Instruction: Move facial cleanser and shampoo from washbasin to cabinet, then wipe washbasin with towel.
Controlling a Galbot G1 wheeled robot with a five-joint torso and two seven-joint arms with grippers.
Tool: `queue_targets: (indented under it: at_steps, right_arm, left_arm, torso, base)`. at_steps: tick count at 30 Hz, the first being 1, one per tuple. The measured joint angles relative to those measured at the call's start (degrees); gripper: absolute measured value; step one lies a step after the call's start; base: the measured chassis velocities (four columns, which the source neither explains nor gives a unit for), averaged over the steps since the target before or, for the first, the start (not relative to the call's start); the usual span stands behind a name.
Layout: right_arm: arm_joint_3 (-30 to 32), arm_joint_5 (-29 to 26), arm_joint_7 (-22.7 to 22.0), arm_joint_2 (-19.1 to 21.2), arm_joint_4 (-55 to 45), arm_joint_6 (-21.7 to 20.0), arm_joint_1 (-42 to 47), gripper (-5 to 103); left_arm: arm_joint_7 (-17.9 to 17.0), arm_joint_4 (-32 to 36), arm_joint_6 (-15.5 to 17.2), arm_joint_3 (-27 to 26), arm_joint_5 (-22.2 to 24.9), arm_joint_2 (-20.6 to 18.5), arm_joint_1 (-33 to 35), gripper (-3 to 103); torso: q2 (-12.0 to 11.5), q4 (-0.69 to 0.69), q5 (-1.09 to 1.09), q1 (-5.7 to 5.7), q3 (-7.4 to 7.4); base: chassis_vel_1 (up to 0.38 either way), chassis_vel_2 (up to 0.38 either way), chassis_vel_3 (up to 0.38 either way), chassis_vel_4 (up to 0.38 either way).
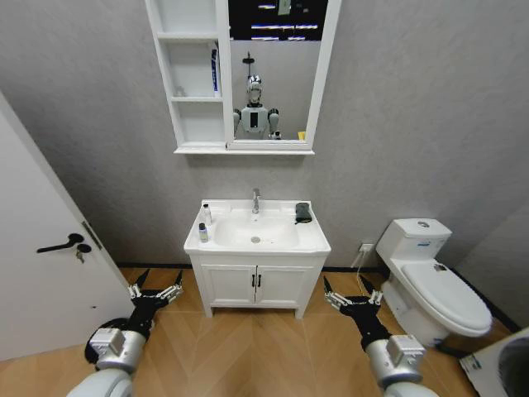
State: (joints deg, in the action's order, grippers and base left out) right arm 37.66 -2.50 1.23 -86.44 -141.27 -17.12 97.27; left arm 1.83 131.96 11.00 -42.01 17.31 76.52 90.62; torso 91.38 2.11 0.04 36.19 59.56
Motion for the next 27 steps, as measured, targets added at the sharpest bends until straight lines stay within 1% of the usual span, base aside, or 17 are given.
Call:
queue_targets:
  at_steps: [3,4,6,7,8,9,10,12,13,14,16,19,20,21,24,25,27]
  right_arm:
    - [0.0,0.0,0.0,0.0,0.1,0.0,0.1,100]
    - [0.0,0.0,0.0,0.0,0.2,0.0,0.1,100]
    - [0.0,0.0,0.0,0.0,0.3,0.1,0.0,100]
    - [-0.1,0.1,0.0,0.0,0.4,0.2,0.0,100]
    - [-0.1,0.1,0.0,0.0,0.4,0.2,0.0,100]
    - [-0.2,0.2,0.0,0.0,0.8,0.6,0.0,100]
    - [-0.3,0.2,0.0,0.0,1.0,0.8,-0.2,100]
    - [-0.4,0.3,0.0,0.0,1.1,0.9,-0.3,100]
    - [-0.4,0.2,-0.2,-0.1,1.2,0.9,-0.4,100]
    - [-0.4,0.2,-0.2,-0.1,1.2,0.9,-0.4,100]
    - [-0.3,0.2,-0.4,0.0,1.4,0.9,-0.5,100]
    - [-0.2,0.2,-0.5,0.0,1.4,0.9,-0.6,100]
    - [-0.1,0.1,-0.6,-0.1,1.5,0.9,-0.6,100]
    - [-0.1,0.1,-0.6,-0.1,1.5,0.9,-0.6,100]
    - [-0.1,0.0,-0.7,-0.4,1.8,1.0,-0.7,100]
    - [-0.1,0.0,-0.7,-0.4,1.8,1.0,-0.7,100]
    - [0.0,-0.1,-0.9,-0.4,2.0,1.1,-0.9,100]
  left_arm:
    - [0.0,-0.2,-0.2,0.0,-0.1,0.2,0.1,100]
    - [0.0,-0.3,-0.3,0.0,-0.2,0.3,0.2,100]
    - [0.1,-0.4,-0.4,0.0,-0.3,0.4,0.3,100]
    - [0.1,-0.5,-0.5,0.0,-0.3,0.4,0.3,100]
    - [0.1,-0.5,-0.5,0.0,-0.3,0.4,0.3,100]
    - [0.0,-0.7,-0.7,0.0,-0.6,0.5,0.2,100]
    - [0.0,-0.9,-0.9,0.1,-0.8,0.7,0.2,100]
    - [0.0,-1.1,-1.3,0.1,-1.3,0.9,0.3,100]
    - [0.0,-1.3,-1.6,0.2,-1.7,1.2,0.6,100]
    - [0.0,-1.3,-1.6,0.2,-1.7,1.2,0.6,100]
    - [0.0,-1.4,-2.2,0.5,-2.2,1.9,1.5,100]
    - [0.1,-1.6,-3.4,0.6,-2.6,2.7,2.4,100]
    - [0.5,-2.0,-4.7,0.7,-2.9,3.6,3.5,100]
    - [0.5,-2.0,-4.7,0.7,-2.9,3.6,3.5,100]
    - [1.9,-5.2,-8.2,1.2,-5.6,4.4,4.9,100]
    - [1.9,-5.2,-8.2,1.2,-5.6,4.4,4.9,100]
    - [2.1,-7.6,-10.0,1.7,-7.3,4.6,4.7,100]
  torso:
    - [0.0,-0.04,-0.09,0.0,-0.01]
    - [0.0,-0.01,0.0,0.0,0.0]
    - [0.0,0.0,0.01,0.0,0.0]
    - [0.0,-0.02,-0.09,-0.01,-0.02]
    - [0.0,-0.02,-0.09,-0.01,-0.02]
    - [0.0,-0.03,-0.07,0.0,-0.01]
    - [0.0,0.0,0.01,0.0,-0.01]
    - [0.0,0.01,0.02,0.03,0.0]
    - [0.0,-0.02,-0.09,0.06,0.01]
    - [0.0,-0.02,-0.09,0.06,0.01]
    - [0.0,-0.02,0.0,0.06,0.01]
    - [0.0,-0.05,-0.03,0.07,0.01]
    - [0.0,-0.03,-0.03,0.03,0.0]
    - [0.0,-0.03,-0.03,0.03,0.0]
    - [0.0,0.01,-0.04,-0.1,-0.03]
    - [0.0,0.01,-0.04,-0.1,-0.03]
    - [0.0,0.01,-0.04,-0.1,-0.03]
  base:
    - [-0.38,0.373,0.388,-0.384]
    - [-0.359,0.359,0.371,-0.349]
    - [-0.346,0.359,0.37,-0.346]
    - [-0.359,0.345,0.369,-0.349]
    - [-0.359,0.345,0.369,-0.349]
    - [-0.359,0.343,0.365,-0.349]
    - [-0.314,0.343,0.365,-0.326]
    - [-0.295,0.328,0.333,-0.28]
    - [-0.249,0.212,0.261,-0.234]
    - [-0.249,0.212,0.261,-0.234]
    - [-0.205,0.198,0.137,-0.096]
    - [-0.134,0.101,-0.01,-0.025]
    - [0.005,0.059,-0.056,-0.004]
    - [0.005,0.059,-0.056,-0.004]
    - [0.065,-0.035,-0.06,0.014]
    - [0.122,-0.058,-0.063,0.075]
    - [0.11,-0.062,-0.044,0.068]
